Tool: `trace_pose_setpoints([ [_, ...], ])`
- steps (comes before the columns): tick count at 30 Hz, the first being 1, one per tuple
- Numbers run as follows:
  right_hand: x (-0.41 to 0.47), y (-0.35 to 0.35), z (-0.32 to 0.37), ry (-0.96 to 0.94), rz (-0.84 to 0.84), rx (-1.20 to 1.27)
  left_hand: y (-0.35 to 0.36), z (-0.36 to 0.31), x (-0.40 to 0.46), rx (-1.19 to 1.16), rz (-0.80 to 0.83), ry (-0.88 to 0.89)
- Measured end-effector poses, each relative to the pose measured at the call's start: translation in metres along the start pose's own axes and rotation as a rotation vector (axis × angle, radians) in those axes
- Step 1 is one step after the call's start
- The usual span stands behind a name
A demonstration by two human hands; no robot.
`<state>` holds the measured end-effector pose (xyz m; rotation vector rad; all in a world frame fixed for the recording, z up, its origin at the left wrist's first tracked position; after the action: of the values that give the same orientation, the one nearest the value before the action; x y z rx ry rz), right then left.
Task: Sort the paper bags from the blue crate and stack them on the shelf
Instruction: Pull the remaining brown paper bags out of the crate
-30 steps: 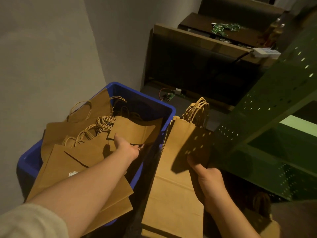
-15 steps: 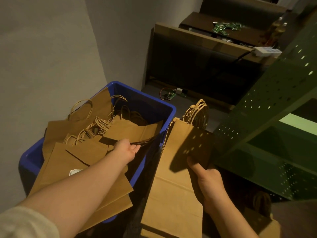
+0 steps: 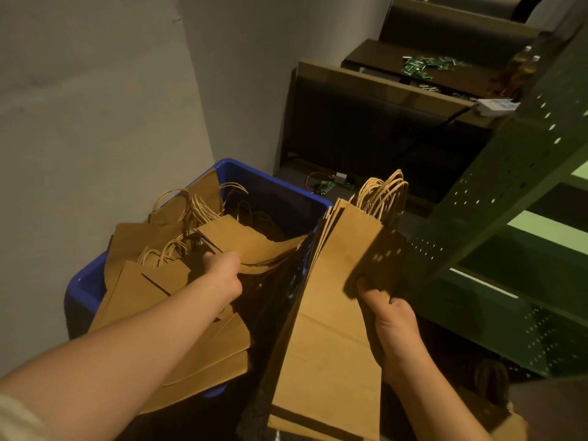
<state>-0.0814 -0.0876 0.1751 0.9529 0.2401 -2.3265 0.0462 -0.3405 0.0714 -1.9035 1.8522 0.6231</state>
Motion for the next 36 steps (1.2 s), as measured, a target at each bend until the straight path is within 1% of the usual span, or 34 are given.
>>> trace_pose_setpoints([
  [4,-0.008,0.004,0.007,-0.036,0.097,0.031,-0.010,-0.019,-0.020,0.040,0.020,0.150],
  [7,-0.012,0.006,0.013,-0.054,0.144,0.041,-0.016,-0.039,-0.042,0.128,0.105,0.312],
  [11,-0.020,0.007,0.020,-0.086,0.123,0.054,-0.023,-0.064,-0.074,0.225,0.210,0.538],
  [13,-0.022,0.008,0.023,-0.104,0.094,0.047,-0.028,-0.074,-0.087,0.269,0.250,0.602],
  [16,-0.026,0.007,0.027,-0.132,0.138,0.109,-0.036,-0.086,-0.102,0.284,0.282,0.676],
  [19,-0.028,0.007,0.031,-0.179,0.170,0.121,-0.044,-0.097,-0.117,0.275,0.316,0.754],
  [22,-0.031,0.011,0.032,-0.191,0.206,0.132,-0.049,-0.100,-0.131,0.276,0.383,0.778],
  [26,-0.035,0.015,0.033,-0.188,0.213,0.136,-0.052,-0.092,-0.145,0.306,0.495,0.787],
  [28,-0.033,0.014,0.029,-0.185,0.202,0.120,-0.053,-0.087,-0.149,0.305,0.531,0.747],
  [30,-0.035,0.014,0.027,-0.171,0.203,0.098,-0.054,-0.082,-0.152,0.287,0.559,0.671],
  [33,-0.037,0.016,0.023,-0.176,0.201,0.065,-0.058,-0.075,-0.153,0.203,0.595,0.572],
  [36,-0.035,0.015,0.016,-0.185,0.252,0.083,-0.060,-0.068,-0.155,0.161,0.621,0.517],
])
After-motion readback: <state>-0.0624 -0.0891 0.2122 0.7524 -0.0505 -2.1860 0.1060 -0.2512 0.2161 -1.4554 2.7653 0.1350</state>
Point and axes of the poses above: each hand's wrist, its own x-axis towards the middle knuckle, its own y-axis out of the palm, z = x × y, the point moved 1 cm from there along x, towards the middle knuckle, and after that the axes turned 14 degrees about y, right-handed, at the moved point
